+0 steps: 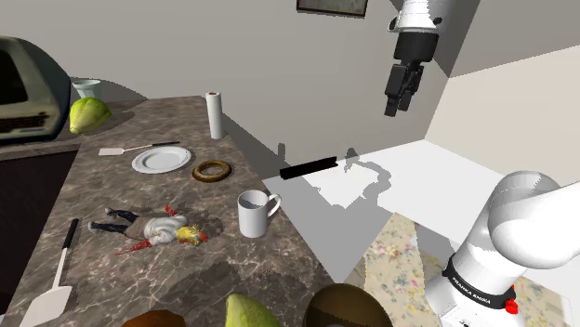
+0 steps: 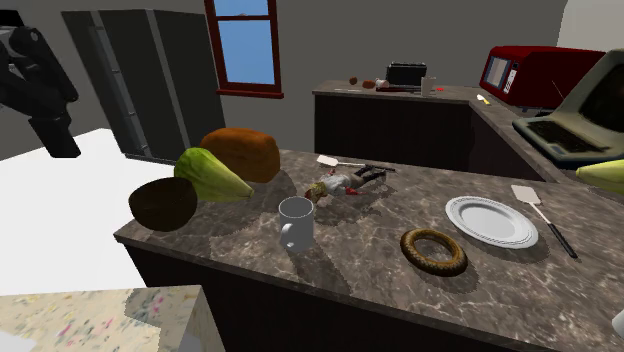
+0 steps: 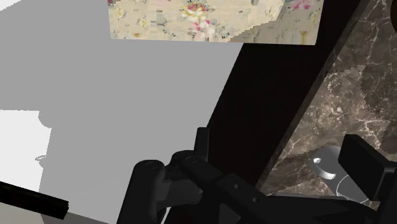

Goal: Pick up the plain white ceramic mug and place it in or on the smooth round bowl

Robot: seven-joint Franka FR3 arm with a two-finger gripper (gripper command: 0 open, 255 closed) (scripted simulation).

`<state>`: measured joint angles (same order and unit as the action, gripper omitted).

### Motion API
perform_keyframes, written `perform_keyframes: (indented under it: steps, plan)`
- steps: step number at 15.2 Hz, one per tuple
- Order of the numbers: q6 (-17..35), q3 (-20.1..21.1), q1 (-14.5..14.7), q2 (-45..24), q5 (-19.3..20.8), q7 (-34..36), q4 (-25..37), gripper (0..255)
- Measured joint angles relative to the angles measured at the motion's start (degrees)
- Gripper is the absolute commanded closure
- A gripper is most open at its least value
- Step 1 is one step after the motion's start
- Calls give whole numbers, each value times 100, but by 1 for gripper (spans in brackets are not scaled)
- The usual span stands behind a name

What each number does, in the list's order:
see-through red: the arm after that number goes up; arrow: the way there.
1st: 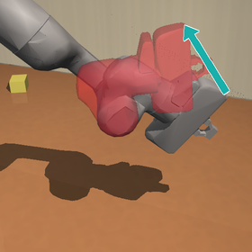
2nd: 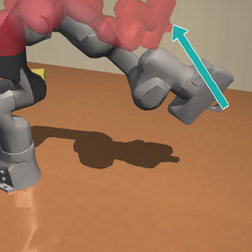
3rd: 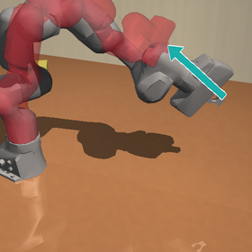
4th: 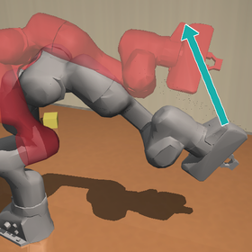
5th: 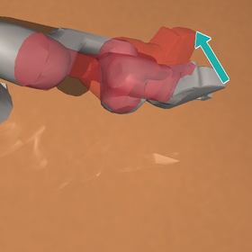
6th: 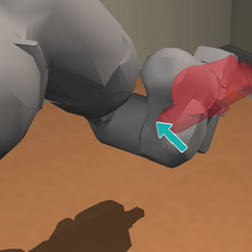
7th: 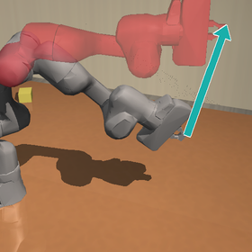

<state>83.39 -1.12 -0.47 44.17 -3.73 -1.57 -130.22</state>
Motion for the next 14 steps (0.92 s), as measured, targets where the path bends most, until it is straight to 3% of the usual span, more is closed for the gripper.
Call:
perform_keyframes:
  steps: [5,14]
  plan:
    - [345,316,76,-316,-173,336,-73,0]
    - [1373,1232,270,-1655,-508,1356,129,0]
